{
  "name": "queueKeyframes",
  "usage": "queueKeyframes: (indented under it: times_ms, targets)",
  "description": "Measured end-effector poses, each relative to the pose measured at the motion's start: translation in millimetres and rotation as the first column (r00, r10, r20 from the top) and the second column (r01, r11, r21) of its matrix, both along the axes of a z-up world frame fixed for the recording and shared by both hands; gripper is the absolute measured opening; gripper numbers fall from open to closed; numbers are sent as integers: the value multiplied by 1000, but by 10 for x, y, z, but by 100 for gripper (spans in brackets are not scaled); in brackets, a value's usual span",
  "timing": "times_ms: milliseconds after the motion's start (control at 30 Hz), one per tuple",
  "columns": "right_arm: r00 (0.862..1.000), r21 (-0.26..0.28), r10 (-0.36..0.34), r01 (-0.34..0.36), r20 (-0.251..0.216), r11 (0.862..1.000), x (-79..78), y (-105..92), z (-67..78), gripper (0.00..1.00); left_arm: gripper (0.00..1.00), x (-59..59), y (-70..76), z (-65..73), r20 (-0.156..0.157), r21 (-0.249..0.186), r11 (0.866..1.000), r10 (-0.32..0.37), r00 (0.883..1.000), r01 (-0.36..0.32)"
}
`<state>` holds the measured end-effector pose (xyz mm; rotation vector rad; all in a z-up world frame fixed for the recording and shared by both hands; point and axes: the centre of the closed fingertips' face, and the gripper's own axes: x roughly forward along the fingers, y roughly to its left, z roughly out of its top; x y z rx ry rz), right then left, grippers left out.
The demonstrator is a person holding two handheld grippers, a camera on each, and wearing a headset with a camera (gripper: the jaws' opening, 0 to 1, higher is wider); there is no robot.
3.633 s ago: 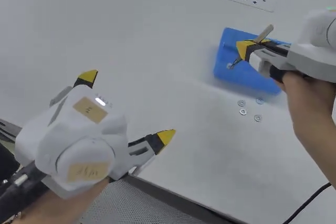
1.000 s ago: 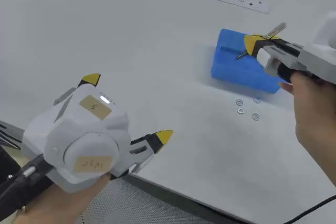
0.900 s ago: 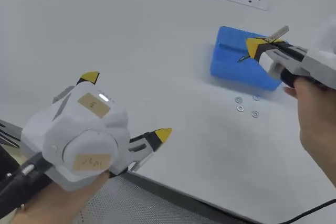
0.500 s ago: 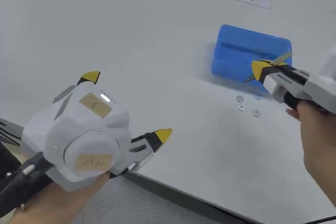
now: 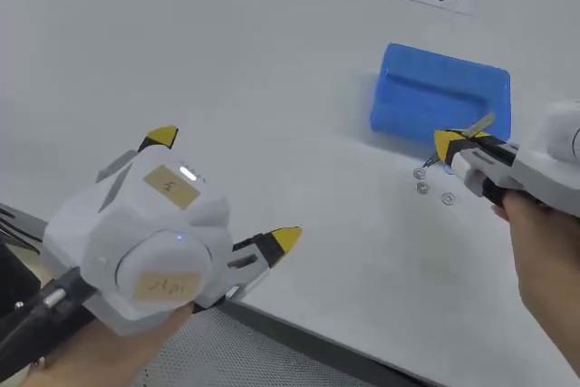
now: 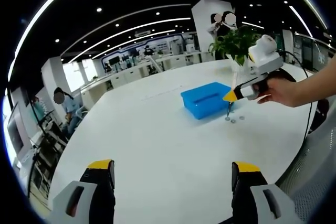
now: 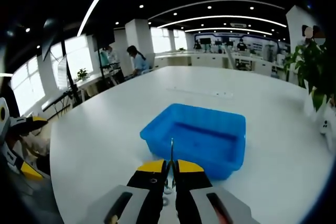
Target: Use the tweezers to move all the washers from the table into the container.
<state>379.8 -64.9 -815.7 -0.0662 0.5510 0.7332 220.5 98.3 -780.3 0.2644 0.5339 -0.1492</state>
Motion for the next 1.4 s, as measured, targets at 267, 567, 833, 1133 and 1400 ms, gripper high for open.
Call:
queueKeyframes:
  times_ms: [267,567,833,1133,1400]
  targets:
    - [1000,-22,9,-9,5,1000,14,2,-68,4,94,5,13,1,1,-5,1000,5,1000,-5]
    - [995,-90,68,-62,68,994,-48,53,-75,3,94,3,20,7,5,-4,1000,10,1000,-10]
    - [996,-116,71,-64,62,991,-71,36,-83,2,95,-5,-9,7,5,-8,1000,-1,1000,1]
    - [998,-102,54,-51,27,994,-38,10,-99,2,94,-13,-10,5,3,-9,1000,-3,1000,3]
    - [998,-70,56,-55,16,996,-22,53,46,2,95,-6,-9,18,8,-15,1000,-6,1000,6]
